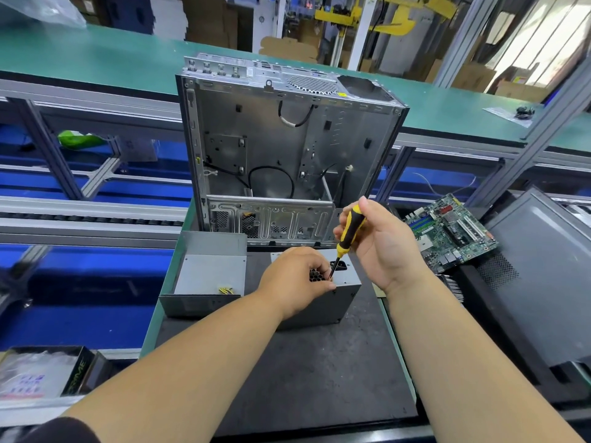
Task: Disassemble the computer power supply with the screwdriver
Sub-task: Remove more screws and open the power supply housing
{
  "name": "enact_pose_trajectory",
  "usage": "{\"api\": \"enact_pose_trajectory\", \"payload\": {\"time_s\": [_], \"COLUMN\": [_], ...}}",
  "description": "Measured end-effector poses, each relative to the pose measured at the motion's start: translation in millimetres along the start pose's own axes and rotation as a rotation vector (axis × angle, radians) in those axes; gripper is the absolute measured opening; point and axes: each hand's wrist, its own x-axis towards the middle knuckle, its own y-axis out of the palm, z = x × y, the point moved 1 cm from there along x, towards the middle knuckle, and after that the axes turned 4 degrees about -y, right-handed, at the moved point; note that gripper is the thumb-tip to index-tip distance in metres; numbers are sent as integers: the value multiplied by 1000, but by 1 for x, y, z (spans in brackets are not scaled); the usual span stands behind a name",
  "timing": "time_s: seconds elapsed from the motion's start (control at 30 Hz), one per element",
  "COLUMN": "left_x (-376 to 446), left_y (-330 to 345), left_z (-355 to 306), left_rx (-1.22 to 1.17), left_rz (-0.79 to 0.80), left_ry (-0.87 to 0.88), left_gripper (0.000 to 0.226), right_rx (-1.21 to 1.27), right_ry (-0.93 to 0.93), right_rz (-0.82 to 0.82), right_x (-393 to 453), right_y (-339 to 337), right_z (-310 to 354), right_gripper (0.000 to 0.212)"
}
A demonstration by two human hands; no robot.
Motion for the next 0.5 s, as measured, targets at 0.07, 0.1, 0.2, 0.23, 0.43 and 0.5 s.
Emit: {"api": "enact_pose_trajectory", "payload": {"time_s": [0.07, 0.1, 0.2, 0.23, 0.43, 0.5], "left_x": [0, 0, -1, -1, -1, -1], "left_y": [0, 0, 0, 0, 1, 1], "left_z": [0, 0, 0, -1, 0, 1], "left_rx": [4, 4, -6, -6, -15, -16], "left_rz": [2, 2, -2, -1, -4, -7], "left_ry": [3, 4, 10, 10, 21, 19], "left_gripper": [17, 17, 18, 18, 20, 21], "right_rx": [6, 25, 72, 78, -3, 15], "right_ry": [5, 14, 35, 32, -18, -19], "right_rz": [13, 18, 28, 31, 29, 6], "right_x": [0, 0, 0, -1, -2, -1], "right_y": [2, 3, 8, 10, 9, 7], "right_z": [1, 1, -3, -5, -7, -6], "right_gripper": [41, 44, 52, 53, 20, 21]}}
